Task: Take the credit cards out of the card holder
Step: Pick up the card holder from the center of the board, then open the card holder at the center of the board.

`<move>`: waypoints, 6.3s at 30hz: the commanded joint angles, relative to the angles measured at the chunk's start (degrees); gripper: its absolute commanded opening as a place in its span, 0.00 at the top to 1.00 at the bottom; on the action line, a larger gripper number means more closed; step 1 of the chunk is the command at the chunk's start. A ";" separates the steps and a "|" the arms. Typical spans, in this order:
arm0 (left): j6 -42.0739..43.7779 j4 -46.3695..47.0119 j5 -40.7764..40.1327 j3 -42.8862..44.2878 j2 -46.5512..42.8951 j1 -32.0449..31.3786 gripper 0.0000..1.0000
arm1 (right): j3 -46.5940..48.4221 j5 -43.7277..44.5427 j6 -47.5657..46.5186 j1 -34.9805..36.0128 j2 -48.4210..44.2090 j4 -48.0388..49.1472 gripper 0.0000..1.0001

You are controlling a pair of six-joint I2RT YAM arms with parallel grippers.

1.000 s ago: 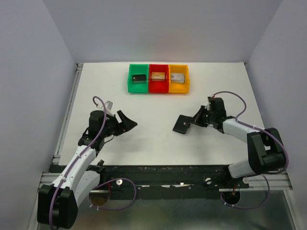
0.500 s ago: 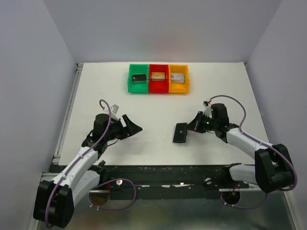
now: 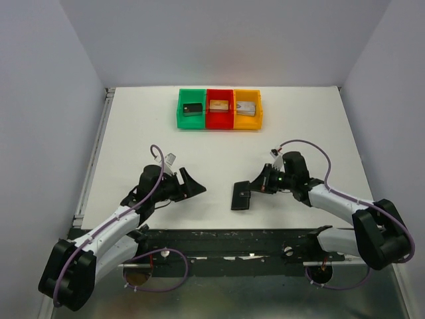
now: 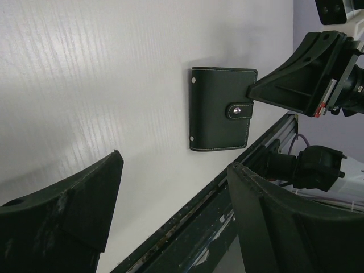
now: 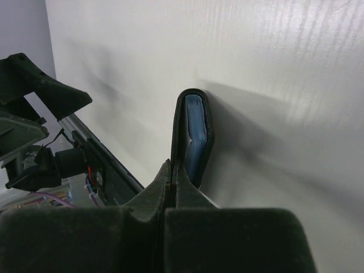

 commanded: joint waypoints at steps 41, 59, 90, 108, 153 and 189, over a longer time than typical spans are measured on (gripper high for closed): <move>-6.15 34.47 8.39 -4.26 -6.79 -1.70 0.04 | 10.69 -22.10 12.45 7.82 -4.48 14.11 0.99; -8.87 43.43 13.93 -4.69 -3.18 -2.67 0.04 | 11.30 -22.11 28.02 12.30 4.49 40.31 1.00; -5.62 32.63 11.73 -1.97 -10.31 -2.76 0.50 | 12.18 -19.65 16.69 12.39 2.30 23.01 0.99; -1.41 21.15 9.54 1.54 -10.30 -2.76 0.85 | 15.52 -16.14 7.91 12.39 -1.03 7.21 0.50; -12.04 -36.63 -40.12 38.90 1.91 -26.05 1.00 | 52.79 59.02 -10.03 44.38 8.01 -46.87 0.34; -14.23 -35.13 -45.13 37.67 0.15 -29.30 1.00 | 58.50 59.02 -8.28 45.26 17.77 -54.16 0.43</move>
